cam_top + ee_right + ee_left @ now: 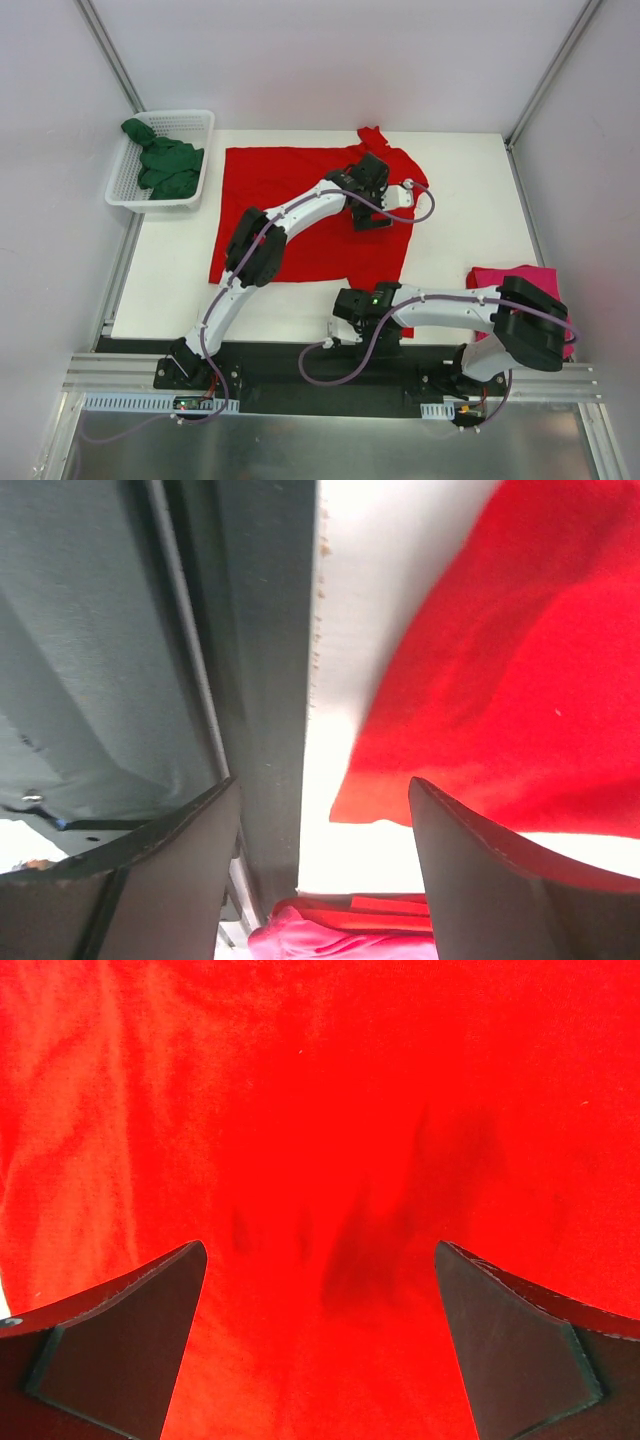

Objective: Fold and stack the t-shirts
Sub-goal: Flatten out the tshirt

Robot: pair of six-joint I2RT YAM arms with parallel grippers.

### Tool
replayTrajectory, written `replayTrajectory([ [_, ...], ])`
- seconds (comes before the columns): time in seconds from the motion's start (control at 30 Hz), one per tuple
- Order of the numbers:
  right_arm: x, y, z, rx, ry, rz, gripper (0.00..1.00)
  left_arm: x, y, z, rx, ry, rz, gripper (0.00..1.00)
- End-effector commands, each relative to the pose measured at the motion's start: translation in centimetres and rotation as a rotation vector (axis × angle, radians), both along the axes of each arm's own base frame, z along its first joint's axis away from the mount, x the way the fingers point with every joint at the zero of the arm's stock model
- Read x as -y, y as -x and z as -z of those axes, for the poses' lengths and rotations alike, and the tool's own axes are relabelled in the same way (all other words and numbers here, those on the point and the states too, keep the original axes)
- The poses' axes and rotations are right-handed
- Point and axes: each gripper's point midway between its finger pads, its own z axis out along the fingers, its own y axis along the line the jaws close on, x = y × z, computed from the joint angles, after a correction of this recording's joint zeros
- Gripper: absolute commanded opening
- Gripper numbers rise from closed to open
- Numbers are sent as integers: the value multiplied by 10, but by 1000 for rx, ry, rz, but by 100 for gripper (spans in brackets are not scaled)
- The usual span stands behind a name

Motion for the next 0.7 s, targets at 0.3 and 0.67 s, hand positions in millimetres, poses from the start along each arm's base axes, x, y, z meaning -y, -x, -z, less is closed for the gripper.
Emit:
replayTrajectory([
  [0.3,-7,-26,-8,131,12,46,68,17,6,-22,19,49,33,99],
  [0.67,9,-31,12,77,119,85,65,16,12,-29,1,68,37,99],
])
